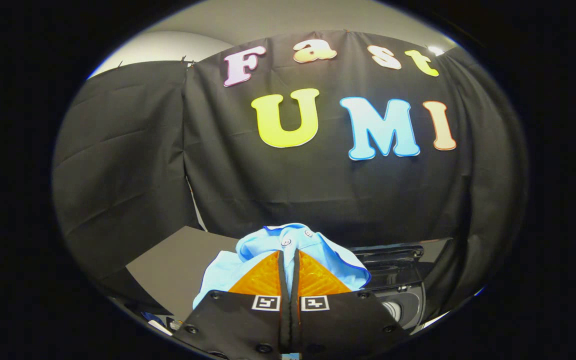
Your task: Put the clothes into the washing machine and then close the washing machine lid.
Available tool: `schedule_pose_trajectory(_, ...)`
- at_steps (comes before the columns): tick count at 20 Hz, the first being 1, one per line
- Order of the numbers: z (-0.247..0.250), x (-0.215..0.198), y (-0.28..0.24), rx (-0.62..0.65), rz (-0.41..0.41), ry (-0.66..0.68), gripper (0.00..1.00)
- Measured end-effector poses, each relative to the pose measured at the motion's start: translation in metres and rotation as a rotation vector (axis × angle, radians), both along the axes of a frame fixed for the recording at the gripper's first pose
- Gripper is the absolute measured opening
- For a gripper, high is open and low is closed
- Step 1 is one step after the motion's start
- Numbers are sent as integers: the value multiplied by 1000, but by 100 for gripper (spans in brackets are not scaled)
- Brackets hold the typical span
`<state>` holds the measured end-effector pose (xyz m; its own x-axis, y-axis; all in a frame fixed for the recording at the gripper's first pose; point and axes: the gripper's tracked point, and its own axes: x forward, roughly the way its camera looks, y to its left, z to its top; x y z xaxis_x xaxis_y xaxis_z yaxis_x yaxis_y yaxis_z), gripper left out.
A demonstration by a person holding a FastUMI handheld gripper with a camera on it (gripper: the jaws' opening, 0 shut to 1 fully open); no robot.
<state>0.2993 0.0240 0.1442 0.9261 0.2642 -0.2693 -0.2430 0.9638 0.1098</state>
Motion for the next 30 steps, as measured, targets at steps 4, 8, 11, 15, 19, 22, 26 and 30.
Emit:
schedule_pose_trajectory(4,-4,1,-35,3,-46,11,1)
schedule_pose_trajectory(8,-11,1,-64,9,-81,24,1)
schedule_pose_trajectory(11,-20,3,-80,5,-104,36,1)
schedule_pose_trajectory(15,-36,5,-96,-1,-119,57,1)
schedule_pose_trajectory(19,-58,9,-108,-4,-124,81,1)
schedule_pose_trajectory(22,-78,14,-114,-16,-133,99,1)
schedule_pose_trajectory(26,-106,17,-122,-17,-135,131,1)
schedule_pose_trajectory(30,-135,21,-126,-23,-138,174,1)
